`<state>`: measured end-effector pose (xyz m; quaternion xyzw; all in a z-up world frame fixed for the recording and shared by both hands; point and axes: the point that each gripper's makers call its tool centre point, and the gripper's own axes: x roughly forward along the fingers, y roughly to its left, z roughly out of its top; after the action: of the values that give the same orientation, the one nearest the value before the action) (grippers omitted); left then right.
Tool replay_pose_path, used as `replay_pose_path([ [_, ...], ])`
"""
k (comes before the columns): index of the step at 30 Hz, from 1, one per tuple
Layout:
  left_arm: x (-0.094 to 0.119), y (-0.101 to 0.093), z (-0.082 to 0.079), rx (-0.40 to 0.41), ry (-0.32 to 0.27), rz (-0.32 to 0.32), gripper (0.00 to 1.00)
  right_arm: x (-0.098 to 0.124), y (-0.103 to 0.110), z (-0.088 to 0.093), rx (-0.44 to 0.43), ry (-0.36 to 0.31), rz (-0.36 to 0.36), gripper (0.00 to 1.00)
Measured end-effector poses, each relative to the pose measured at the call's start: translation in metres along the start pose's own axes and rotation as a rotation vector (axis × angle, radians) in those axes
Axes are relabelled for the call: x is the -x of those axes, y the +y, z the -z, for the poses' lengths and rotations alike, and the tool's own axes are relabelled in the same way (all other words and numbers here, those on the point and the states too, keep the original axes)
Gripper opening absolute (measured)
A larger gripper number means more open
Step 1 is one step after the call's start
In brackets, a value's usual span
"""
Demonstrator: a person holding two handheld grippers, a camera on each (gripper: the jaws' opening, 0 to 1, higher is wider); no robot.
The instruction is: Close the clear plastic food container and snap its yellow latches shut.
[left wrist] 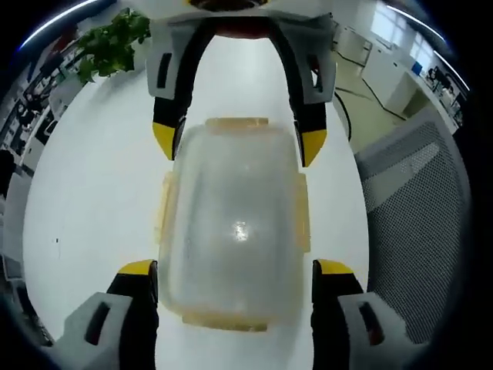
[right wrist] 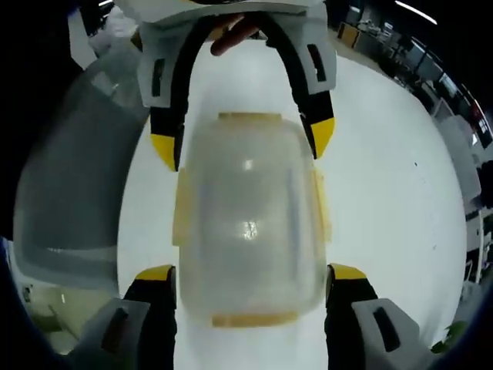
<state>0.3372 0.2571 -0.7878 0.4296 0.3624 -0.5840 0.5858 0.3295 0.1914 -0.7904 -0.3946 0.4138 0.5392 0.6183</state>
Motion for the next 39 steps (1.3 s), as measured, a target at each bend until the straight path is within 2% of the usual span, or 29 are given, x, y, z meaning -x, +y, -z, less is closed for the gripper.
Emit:
replay_pose_path([
  [7, -0.009, 0.004, 0.003, -0.047, 0.043, -0.038, 0.81, -0.002, -0.002, 0.002, 0.003, 0.004, 0.013, 0.79],
  [21, -0.007, 0.003, 0.005, -0.042, 0.071, -0.035, 0.79, -0.003, -0.001, -0.001, -0.014, -0.011, 0.026, 0.78],
  [27, -0.007, 0.003, 0.007, -0.046, 0.071, -0.034, 0.79, -0.005, 0.000, -0.003, -0.018, 0.003, 0.026, 0.78],
  [39, 0.000, 0.000, 0.026, -0.043, 0.060, -0.036, 0.80, -0.013, 0.004, -0.022, -0.021, -0.008, 0.024, 0.79],
])
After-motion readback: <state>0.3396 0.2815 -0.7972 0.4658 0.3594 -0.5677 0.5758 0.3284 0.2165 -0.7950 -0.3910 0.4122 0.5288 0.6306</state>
